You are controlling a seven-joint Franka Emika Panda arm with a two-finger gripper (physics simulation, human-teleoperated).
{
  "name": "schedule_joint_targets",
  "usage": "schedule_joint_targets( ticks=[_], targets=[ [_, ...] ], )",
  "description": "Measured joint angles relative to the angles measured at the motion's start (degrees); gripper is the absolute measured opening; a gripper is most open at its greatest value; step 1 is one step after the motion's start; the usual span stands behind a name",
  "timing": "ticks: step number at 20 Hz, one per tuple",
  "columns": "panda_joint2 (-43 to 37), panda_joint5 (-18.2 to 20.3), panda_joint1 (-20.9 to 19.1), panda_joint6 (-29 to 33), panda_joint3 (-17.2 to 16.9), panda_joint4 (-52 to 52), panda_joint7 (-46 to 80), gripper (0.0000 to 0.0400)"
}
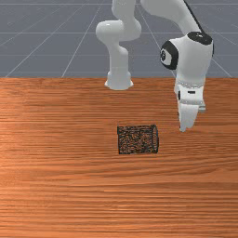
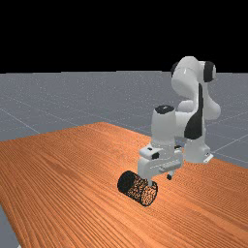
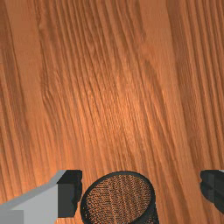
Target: Rotate the holder till the hole upward
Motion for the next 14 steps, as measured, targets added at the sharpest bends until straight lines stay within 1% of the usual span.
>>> schedule_joint_targets(
  ticks=[1, 2, 3, 5, 6, 8, 10, 11, 12, 14],
  targets=[
    [0.35, -0.18, 0.39, -0.22, 0.32, 0.56, -0.38, 0.04],
    [0.93, -2.18, 1.27, -0.88, -0.15, 1.29, -0.7, 0.04],
    [1.34, -2.52, 1.53, -0.69, -0.3, 1.37, -0.42, 0.04],
    [2.74, -4.95, 3.02, -1.78, -1.63, 2.55, 1.67, 0.04],
    [3.34, -5.28, 3.28, -1.42, -1.86, 2.64, 1.99, 0.04],
    [4.22, -5.13, 3.31, -0.11, -1.87, 2.35, 1.95, 0.04],
    [4.86, -4.0, 2.68, 1.98, -1.26, 1.6, 1.0, 0.04],
    [5.86, -2.05, 1.53, 1.13, -0.05, 2.6, -0.86, 0.04],
    [8.05, -1.36, 1.18, -1.56, 0.38, 5.36, -1.57, 0.04],
    [10.57, -1.36, 1.11, -0.31, 0.41, 6.11, -1.63, 0.04]
  ],
)
